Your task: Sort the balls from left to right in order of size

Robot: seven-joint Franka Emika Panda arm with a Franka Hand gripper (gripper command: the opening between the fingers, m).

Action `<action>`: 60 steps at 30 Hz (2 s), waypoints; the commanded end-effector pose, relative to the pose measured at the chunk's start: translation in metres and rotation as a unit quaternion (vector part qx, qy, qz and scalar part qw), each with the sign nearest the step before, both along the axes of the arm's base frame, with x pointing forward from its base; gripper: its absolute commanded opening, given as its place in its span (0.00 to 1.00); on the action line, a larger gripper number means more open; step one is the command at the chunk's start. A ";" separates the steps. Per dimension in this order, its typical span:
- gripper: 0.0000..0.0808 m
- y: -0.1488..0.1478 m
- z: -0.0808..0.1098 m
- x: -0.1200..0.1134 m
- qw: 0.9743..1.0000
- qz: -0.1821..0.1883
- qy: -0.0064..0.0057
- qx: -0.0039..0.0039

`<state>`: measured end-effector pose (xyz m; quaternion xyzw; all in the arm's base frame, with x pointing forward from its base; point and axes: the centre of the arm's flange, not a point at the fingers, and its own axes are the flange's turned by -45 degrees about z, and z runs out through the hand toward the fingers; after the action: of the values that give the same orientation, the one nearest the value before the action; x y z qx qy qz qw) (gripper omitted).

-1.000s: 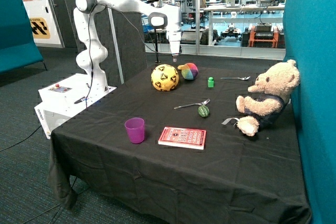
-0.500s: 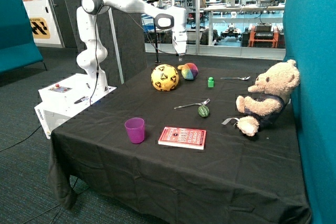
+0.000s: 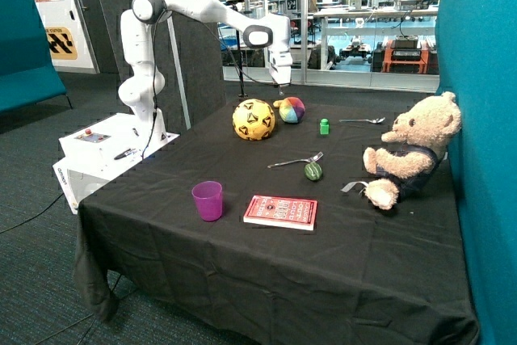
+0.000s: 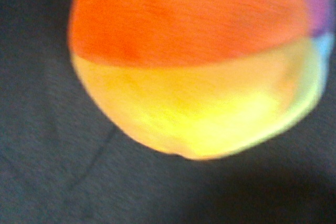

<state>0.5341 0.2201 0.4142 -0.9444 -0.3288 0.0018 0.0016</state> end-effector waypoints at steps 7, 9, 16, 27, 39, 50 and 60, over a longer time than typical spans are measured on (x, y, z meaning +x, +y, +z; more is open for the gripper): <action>0.83 0.051 -0.022 -0.003 0.999 0.041 -0.002 -0.001; 0.82 0.055 -0.024 -0.001 0.999 0.047 -0.002 -0.001; 0.85 0.061 -0.030 0.006 0.998 0.060 -0.002 -0.001; 1.00 0.043 -0.032 0.022 0.999 0.043 -0.002 -0.001; 1.00 0.027 -0.040 0.030 0.999 0.037 -0.002 -0.001; 0.98 0.047 -0.051 0.030 0.999 0.050 -0.002 -0.001; 1.00 0.056 -0.059 0.037 0.999 0.049 -0.002 -0.001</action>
<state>0.5664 0.2686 0.3636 -0.9266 -0.3760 0.0000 0.0028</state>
